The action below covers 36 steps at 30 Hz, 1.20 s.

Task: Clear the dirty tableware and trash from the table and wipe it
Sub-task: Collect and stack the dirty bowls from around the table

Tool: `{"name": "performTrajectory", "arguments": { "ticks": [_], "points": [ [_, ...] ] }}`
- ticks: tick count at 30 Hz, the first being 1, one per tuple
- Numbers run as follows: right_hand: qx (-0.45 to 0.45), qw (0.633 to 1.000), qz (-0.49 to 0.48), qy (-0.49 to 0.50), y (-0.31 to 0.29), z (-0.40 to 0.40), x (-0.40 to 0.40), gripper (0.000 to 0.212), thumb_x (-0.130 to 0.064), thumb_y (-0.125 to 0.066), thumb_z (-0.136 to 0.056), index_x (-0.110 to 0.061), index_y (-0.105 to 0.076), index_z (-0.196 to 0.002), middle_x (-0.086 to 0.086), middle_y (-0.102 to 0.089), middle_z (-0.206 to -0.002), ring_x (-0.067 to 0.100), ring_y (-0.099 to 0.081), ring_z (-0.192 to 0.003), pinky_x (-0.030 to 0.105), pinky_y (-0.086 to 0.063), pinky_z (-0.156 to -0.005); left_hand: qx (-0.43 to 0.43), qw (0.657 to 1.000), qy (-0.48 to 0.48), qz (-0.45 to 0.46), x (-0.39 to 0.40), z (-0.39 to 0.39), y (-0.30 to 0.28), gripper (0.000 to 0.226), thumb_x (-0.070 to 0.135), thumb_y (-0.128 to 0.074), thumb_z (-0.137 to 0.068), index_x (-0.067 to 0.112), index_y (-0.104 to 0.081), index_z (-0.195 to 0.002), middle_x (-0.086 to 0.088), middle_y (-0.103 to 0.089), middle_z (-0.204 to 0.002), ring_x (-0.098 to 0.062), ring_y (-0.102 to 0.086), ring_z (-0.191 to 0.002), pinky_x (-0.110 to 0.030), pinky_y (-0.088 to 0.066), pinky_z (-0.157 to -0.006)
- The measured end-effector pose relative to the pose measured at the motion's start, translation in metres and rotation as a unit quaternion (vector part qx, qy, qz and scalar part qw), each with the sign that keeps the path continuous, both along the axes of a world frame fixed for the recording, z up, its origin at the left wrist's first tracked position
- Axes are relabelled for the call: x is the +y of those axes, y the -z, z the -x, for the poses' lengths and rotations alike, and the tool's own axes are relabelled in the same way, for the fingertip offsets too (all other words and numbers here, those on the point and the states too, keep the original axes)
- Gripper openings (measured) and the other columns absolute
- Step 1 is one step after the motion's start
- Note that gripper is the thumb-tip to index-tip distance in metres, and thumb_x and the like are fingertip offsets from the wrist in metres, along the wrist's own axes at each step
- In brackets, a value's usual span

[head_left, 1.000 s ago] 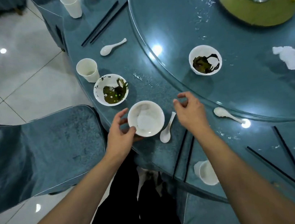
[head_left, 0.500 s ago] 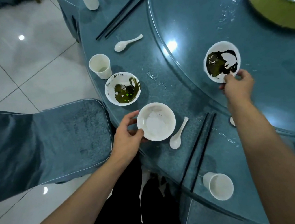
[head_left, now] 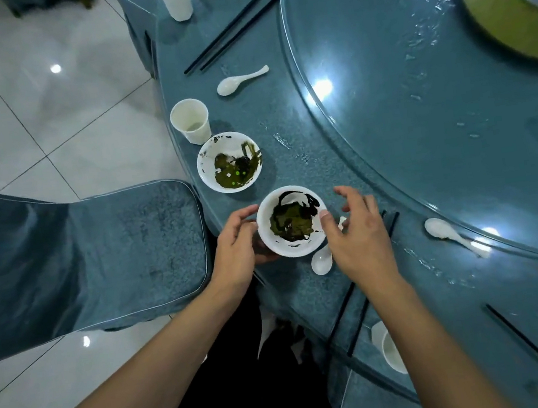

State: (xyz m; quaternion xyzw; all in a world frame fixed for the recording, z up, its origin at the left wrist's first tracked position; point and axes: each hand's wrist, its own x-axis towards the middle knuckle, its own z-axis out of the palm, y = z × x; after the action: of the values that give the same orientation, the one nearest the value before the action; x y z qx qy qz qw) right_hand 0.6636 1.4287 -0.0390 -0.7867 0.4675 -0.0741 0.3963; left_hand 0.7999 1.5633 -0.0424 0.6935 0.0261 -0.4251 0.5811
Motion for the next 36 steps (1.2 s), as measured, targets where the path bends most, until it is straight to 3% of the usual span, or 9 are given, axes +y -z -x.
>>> {"name": "performTrajectory", "arguments": {
  "ticks": [3,8,12,17,20,22,27,32,36],
  "points": [
    [0.0,0.999,-0.029,-0.015,0.011,-0.004,-0.001,0.034,-0.039,-0.049,-0.101,-0.026,-0.055,-0.131,-0.001,-0.059,-0.119,0.018,-0.059,-0.107,0.037,-0.047,-0.096,-0.012,1.0,0.007,0.004,0.0,-0.001,0.003,0.037,-0.002,-0.054,-0.097,0.016,-0.06,-0.128,-0.013,-0.064,-0.117,-0.027,-0.071,-0.092,-0.038,-0.062,-0.064],
    [0.042,0.997,-0.014,-0.067,0.004,-0.033,-0.004,0.029,-0.042,-0.043,-0.103,-0.025,-0.066,-0.106,-0.003,-0.068,-0.095,0.02,-0.061,-0.091,0.034,-0.045,-0.078,-0.071,0.997,-0.003,-0.016,0.019,-0.009,0.008,0.048,-0.009,-0.061,-0.088,0.029,-0.064,-0.116,-0.002,-0.067,-0.115,-0.025,-0.072,-0.097,-0.041,-0.064,-0.068],
    [0.058,0.996,-0.024,-0.058,0.006,-0.083,-0.025,0.028,-0.045,-0.055,-0.098,-0.022,-0.065,-0.11,-0.001,-0.07,-0.104,0.019,-0.063,-0.098,0.035,-0.05,-0.088,-0.077,0.997,-0.024,-0.023,0.035,-0.018,0.014,0.051,-0.01,-0.061,-0.087,0.036,-0.065,-0.109,-0.007,-0.067,-0.11,-0.033,-0.071,-0.093,-0.057,-0.062,-0.073],
    [0.071,0.992,-0.092,-0.05,0.015,-0.146,-0.036,0.05,-0.054,-0.064,-0.09,-0.02,-0.057,-0.126,0.007,-0.064,-0.122,0.026,-0.06,-0.114,0.038,-0.048,-0.098,-0.093,0.995,-0.016,-0.031,0.038,-0.019,0.015,0.053,-0.006,-0.063,-0.087,0.041,-0.064,-0.111,-0.004,-0.067,-0.109,-0.034,-0.071,-0.09,-0.057,-0.061,-0.071],
    [0.052,0.989,-0.134,-0.038,0.025,-0.161,-0.034,0.026,-0.038,-0.073,-0.084,-0.024,-0.065,-0.104,0.004,-0.071,-0.108,0.027,-0.067,-0.103,0.048,-0.054,-0.096,-0.092,0.995,-0.012,-0.029,0.038,-0.019,0.014,0.051,-0.006,-0.063,-0.087,0.037,-0.063,-0.115,-0.001,-0.066,-0.11,-0.032,-0.071,-0.089,-0.054,-0.062,-0.072],
    [0.027,0.991,-0.128,-0.03,0.019,-0.161,-0.037,0.011,-0.022,-0.071,-0.085,-0.029,-0.063,-0.088,-0.003,-0.071,-0.088,0.022,-0.07,-0.09,0.047,-0.057,-0.09,-0.086,0.996,-0.011,-0.023,0.039,-0.019,0.013,0.051,-0.007,-0.063,-0.088,0.037,-0.063,-0.114,-0.003,-0.066,-0.111,-0.03,-0.07,-0.089,-0.051,-0.063,-0.073],
    [-0.055,0.993,-0.107,-0.015,-0.03,-0.113,-0.044,0.012,-0.022,-0.068,-0.091,-0.031,-0.065,-0.097,-0.005,-0.073,-0.083,0.017,-0.072,-0.08,0.043,-0.061,-0.081,-0.068,0.997,-0.031,-0.016,0.039,-0.022,0.014,0.047,-0.007,-0.059,-0.091,0.036,-0.063,-0.11,-0.004,-0.066,-0.105,-0.029,-0.07,-0.089,-0.051,-0.063,-0.074],
    [-0.007,0.992,-0.113,-0.06,-0.031,-0.047,-0.017,0.014,-0.02,-0.071,-0.09,-0.034,-0.066,-0.091,-0.006,-0.065,-0.065,0.012,-0.058,-0.059,0.032,-0.048,-0.065,-0.033,0.998,-0.057,0.0,0.035,-0.022,0.012,0.032,0.001,-0.045,-0.102,0.025,-0.062,-0.113,-0.022,-0.061,-0.101,-0.029,-0.065,-0.087,-0.048,-0.063,-0.071],
    [0.008,0.995,-0.088,-0.053,-0.013,-0.027,0.006,0.027,-0.035,-0.072,-0.09,-0.036,-0.062,-0.114,-0.01,-0.066,-0.083,0.005,-0.062,-0.074,0.029,-0.049,-0.073,-0.045,0.999,-0.026,0.013,0.036,-0.019,0.009,0.034,0.004,-0.057,-0.1,0.034,-0.062,-0.116,-0.006,-0.062,-0.103,-0.025,-0.065,-0.088,-0.056,-0.062,-0.076]
  ]
}}
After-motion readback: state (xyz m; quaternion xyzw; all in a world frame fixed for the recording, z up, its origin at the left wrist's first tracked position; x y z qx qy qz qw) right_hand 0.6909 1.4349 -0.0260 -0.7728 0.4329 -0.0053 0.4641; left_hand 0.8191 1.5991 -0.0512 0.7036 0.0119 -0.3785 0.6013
